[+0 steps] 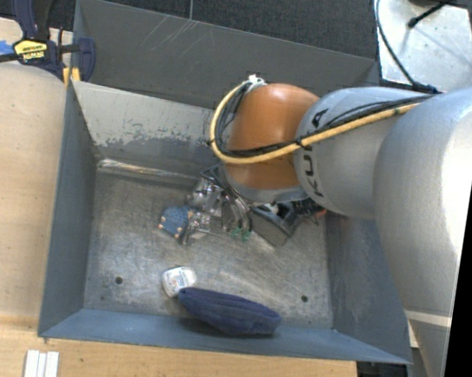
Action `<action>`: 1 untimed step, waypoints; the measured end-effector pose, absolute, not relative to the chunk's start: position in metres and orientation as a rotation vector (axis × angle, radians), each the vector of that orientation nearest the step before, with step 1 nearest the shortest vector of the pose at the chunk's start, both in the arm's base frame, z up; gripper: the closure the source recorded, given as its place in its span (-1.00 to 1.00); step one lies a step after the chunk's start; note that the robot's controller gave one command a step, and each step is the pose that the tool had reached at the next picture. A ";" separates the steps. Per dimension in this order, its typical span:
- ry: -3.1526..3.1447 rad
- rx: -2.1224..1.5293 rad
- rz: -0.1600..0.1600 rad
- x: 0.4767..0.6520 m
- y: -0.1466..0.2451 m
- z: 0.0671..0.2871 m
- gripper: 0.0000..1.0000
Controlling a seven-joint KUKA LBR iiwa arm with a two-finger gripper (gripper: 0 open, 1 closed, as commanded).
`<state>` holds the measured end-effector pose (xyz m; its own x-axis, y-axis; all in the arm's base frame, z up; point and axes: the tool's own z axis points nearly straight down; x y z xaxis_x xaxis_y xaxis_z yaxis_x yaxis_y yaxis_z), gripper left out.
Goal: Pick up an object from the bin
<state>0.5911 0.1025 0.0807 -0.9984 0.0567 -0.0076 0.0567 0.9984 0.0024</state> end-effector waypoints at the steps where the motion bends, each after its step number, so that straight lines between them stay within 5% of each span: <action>1: 3.125 -0.160 0.002 0.582 0.110 0.257 1.00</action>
Offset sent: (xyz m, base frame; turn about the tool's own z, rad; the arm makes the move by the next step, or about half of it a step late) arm -0.0111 0.0077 0.1707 -0.1582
